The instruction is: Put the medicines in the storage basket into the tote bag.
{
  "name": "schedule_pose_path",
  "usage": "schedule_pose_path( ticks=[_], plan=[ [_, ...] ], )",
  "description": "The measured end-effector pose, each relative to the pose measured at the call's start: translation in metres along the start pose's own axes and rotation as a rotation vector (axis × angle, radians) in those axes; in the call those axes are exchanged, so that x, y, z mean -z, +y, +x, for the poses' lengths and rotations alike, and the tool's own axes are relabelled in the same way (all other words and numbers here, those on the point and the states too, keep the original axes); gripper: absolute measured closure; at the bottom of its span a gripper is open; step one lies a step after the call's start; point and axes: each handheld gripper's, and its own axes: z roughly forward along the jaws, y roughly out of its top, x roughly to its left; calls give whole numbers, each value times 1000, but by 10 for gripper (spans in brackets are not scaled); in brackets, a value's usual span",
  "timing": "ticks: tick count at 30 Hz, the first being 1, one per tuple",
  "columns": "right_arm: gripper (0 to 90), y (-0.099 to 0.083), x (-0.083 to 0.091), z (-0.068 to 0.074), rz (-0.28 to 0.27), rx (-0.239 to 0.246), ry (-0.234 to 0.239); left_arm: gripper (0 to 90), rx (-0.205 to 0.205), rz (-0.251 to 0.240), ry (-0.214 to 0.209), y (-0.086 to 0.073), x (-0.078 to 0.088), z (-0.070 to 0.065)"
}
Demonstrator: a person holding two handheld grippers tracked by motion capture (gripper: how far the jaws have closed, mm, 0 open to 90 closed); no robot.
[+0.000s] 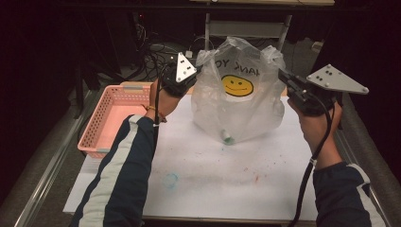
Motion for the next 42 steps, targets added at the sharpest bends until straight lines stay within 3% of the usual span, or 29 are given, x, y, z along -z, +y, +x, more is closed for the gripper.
schedule_pose_path(
  ticks=[5,10,18,27,30,37,42],
  plan=[
    [893,-1,-20,-23,46,-23,-64,822,29,8,72,4,-10,15],
    [893,1,-30,-46,44,-81,-104,822,26,1,108,17,-17,30],
    [893,12,-41,-59,21,-100,-138,819,24,-6,120,28,-30,38],
    [893,5,-54,-76,28,-142,-190,791,33,4,132,29,-40,45],
    [893,2,-59,-77,39,-150,-195,739,31,14,126,29,-42,44],
    [892,-18,-68,-76,80,-176,-194,578,55,90,59,22,-48,28],
    [892,-35,-74,-76,128,-169,-208,435,69,78,80,14,-42,14]
  ],
)
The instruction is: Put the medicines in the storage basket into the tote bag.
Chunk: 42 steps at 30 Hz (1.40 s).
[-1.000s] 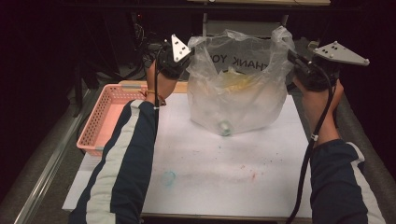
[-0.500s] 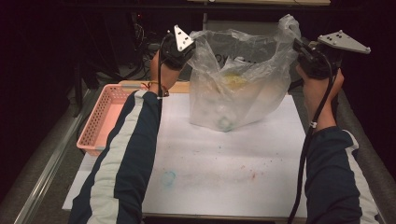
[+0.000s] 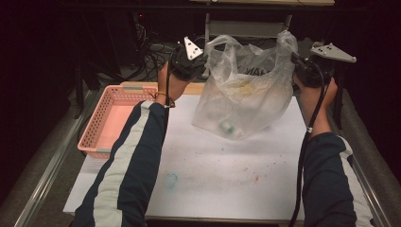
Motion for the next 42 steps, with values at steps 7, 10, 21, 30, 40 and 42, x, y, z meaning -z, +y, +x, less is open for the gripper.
schedule_pose_path(
  ticks=[7,10,21,30,40,42],
  plan=[
    [891,-14,1,-8,11,-29,1,383,-17,-49,-57,-16,20,-24],
    [889,-16,6,-6,13,-14,12,362,-31,-62,-98,-25,26,-38],
    [831,-26,22,4,-8,29,62,295,-94,-64,-167,-54,52,-65],
    [783,-34,31,13,-8,67,96,270,-135,-88,-205,-70,79,-71],
    [725,-33,43,22,-35,83,130,249,-135,-98,-220,-85,107,-71],
    [727,-33,46,23,-45,91,129,242,-139,-102,-221,-89,113,-70]
  ],
)
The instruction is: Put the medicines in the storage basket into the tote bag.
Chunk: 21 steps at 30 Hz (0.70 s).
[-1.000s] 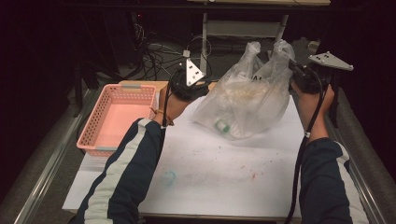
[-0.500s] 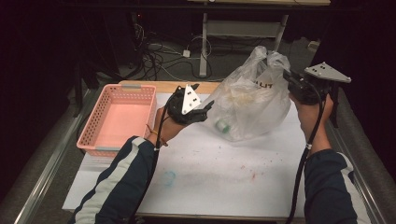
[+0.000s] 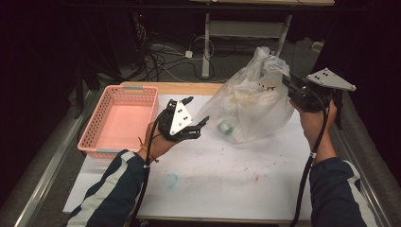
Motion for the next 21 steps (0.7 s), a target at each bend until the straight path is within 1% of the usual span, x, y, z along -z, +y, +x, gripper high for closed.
schedule_pose_path(
  ticks=[1,2,4,7,8,10,11,12,13,16,18,19,21],
  plan=[
    [721,1,2,1,-9,7,1,242,1,0,-3,-2,3,-1],
    [707,1,3,1,-11,3,10,242,1,2,-3,-3,5,-1],
    [677,1,5,3,-15,6,10,234,-5,5,-5,-6,11,-3],
    [659,2,9,4,-28,2,15,232,-14,7,-12,-10,19,-6],
    [635,2,10,4,-31,8,20,232,-19,9,-20,-11,22,-7],
    [574,4,14,7,-40,12,5,232,-29,12,-28,-14,27,-8],
    [557,4,15,8,-48,18,-1,232,-33,7,-39,-16,30,-8],
    [548,5,17,9,-55,17,4,225,-36,4,-42,-18,33,-8],
    [537,7,19,10,-58,17,8,207,-32,5,-39,-19,35,-8],
    [481,10,22,14,-59,30,10,206,-16,19,-38,-25,40,-5],
    [427,11,25,16,-58,36,-6,206,-10,33,-37,-29,43,-4],
    [393,11,26,15,-59,45,-7,206,-6,38,-36,-31,44,-3],
    [350,13,28,15,-55,44,-4,206,-6,51,-31,-35,47,-3]
  ],
)
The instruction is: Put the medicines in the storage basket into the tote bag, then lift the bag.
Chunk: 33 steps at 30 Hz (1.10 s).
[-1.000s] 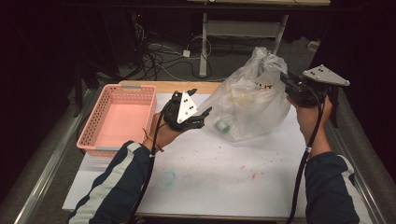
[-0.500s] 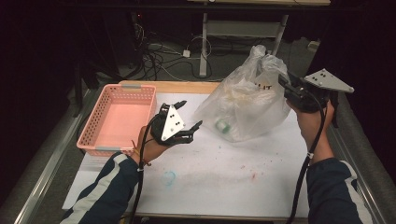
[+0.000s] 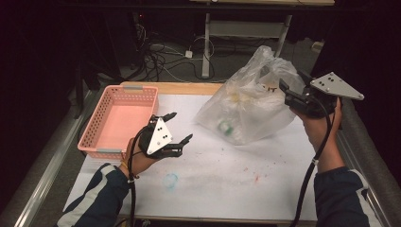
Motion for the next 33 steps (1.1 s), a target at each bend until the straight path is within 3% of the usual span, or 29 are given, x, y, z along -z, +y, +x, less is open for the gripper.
schedule_pose_path(
  ticks=[4,8,11,18,20,24,33],
  plan=[
    [310,1,7,0,-12,-21,32,206,0,9,5,-7,6,-1],
    [294,-1,14,5,-12,2,37,206,-6,17,5,-14,14,-3],
    [281,-5,21,12,-27,2,61,192,-15,25,14,-21,20,-5],
    [259,-21,37,32,-25,29,110,191,5,39,35,-38,33,-3],
    [253,-26,39,35,-20,10,114,171,17,47,39,-40,34,-1],
    [231,-39,40,41,6,-18,142,166,4,61,50,-46,36,-2],
    [221,-66,47,57,51,27,184,149,11,89,70,-66,44,-6]
  ],
)
